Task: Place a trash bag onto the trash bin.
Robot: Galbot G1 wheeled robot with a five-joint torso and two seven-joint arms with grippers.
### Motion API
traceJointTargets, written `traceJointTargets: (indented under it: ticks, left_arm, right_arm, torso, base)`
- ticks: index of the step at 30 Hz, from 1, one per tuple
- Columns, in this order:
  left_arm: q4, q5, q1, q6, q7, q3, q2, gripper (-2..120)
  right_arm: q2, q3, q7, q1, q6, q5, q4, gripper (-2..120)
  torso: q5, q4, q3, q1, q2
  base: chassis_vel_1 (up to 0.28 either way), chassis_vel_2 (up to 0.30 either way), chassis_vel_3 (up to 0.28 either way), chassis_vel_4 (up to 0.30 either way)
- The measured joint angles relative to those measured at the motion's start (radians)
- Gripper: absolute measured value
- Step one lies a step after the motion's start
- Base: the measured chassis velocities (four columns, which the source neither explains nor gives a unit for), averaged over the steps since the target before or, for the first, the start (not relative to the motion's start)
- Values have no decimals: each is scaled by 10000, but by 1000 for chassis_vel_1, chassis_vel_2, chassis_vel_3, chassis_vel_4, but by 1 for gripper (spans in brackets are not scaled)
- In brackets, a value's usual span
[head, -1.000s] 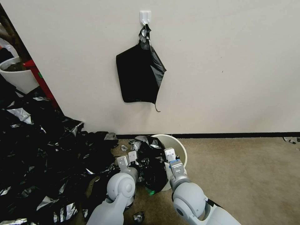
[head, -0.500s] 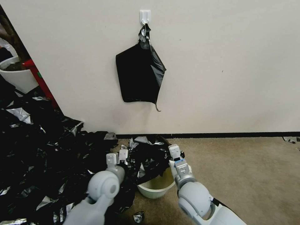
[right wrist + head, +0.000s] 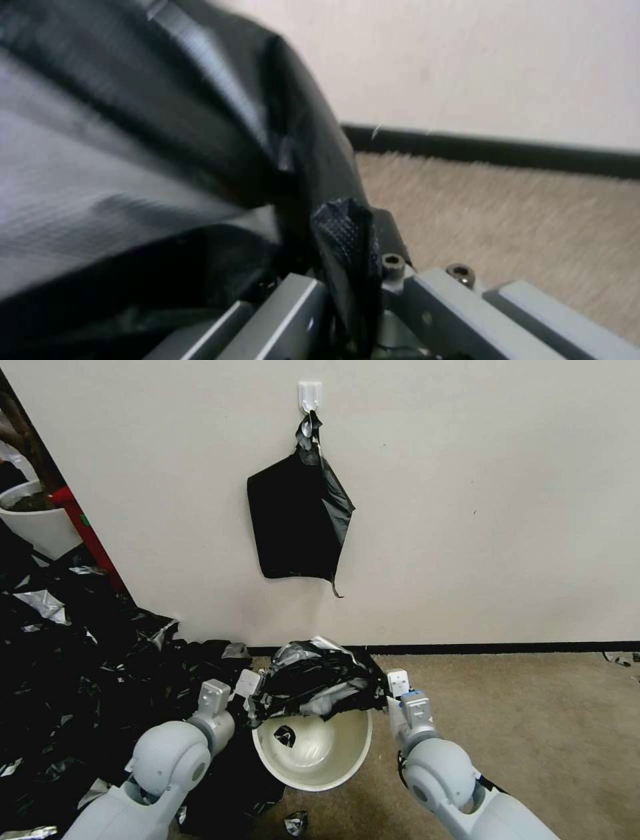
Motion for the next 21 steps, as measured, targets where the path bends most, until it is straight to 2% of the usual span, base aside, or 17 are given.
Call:
traceJointTargets:
  ticks: [3, 6, 8, 10, 12, 13, 14, 15, 18, 19, 21]
  left_arm:
    - [18, -210, -111, -364, -75, -112, -151, 3]
    - [161, -725, -315, -1130, -503, -292, -533, 3]
    - [171, -972, -357, -1291, -548, -395, -706, 3]
    - [171, -1515, -434, -1396, -607, -731, -1127, 3]
    - [171, -1660, -437, -1395, -645, -830, -1229, 3]
    - [168, -1828, -433, -1396, -714, -971, -1349, 3]
    - [166, -1899, -399, -1398, -808, -1047, -1404, 3]
    - [166, -1899, -399, -1398, -808, -1047, -1404, 3]
    - [355, -1858, -382, -1468, -1119, -1046, -1347, 3]
    - [355, -1858, -382, -1468, -1119, -1046, -1347, 3]
    - [563, -1658, -459, -1510, -1217, -885, -1291, 3]
  right_arm:
    - [-120, 15, 1, -127, -66, 459, 124, 0]
    - [-270, -292, -192, -602, 174, 1742, 670, 0]
    - [-224, -448, -341, -839, 213, 2166, 879, 0]
    - [203, -731, -527, -1191, 232, 2910, 1032, 0]
    - [393, -764, -625, -1244, 288, 2995, 947, 0]
    - [673, -782, -852, -1265, 614, 2958, 673, 2]
    - [884, -794, -1179, -1264, 1207, 2596, 318, 8]
    - [884, -794, -1179, -1264, 1207, 2596, 318, 8]
    - [793, -930, -1633, -1384, 2964, -379, -148, 24]
    - [793, -930, -1633, -1384, 2964, -379, -148, 24]
    - [539, -937, -1638, -1627, 3252, -2181, -148, 32]
  torso:
    - [0, 0, 0, 0, 0]
    - [-1, -1, -1, 0, 0]
    - [-1, 0, -1, 0, 0]
    - [0, -2, -1, 0, 0]
    - [-1, 0, -1, 0, 0]
    - [-1, 0, -2, -1, 0]
    - [1, 1, -1, -1, 0]
    - [1, 1, -1, -1, 0]
    - [1, 3, -1, -1, 0]
    - [1, 3, -1, -1, 0]
    - [-3, 3, -1, -1, 0]
  base:
    - [0, 0, 0, 0]
    - [0, 0, 0, 0]
    - [0, 0, 0, 0]
    - [0, 0, 0, 0]
    - [0, 0, 0, 0]
    - [0, 0, 0, 0]
    - [0, 0, 0, 0]
    - [0, 0, 0, 0]
    - [0, 0, 0, 0]
    - [0, 0, 0, 0]
    - [0, 0, 0, 0]
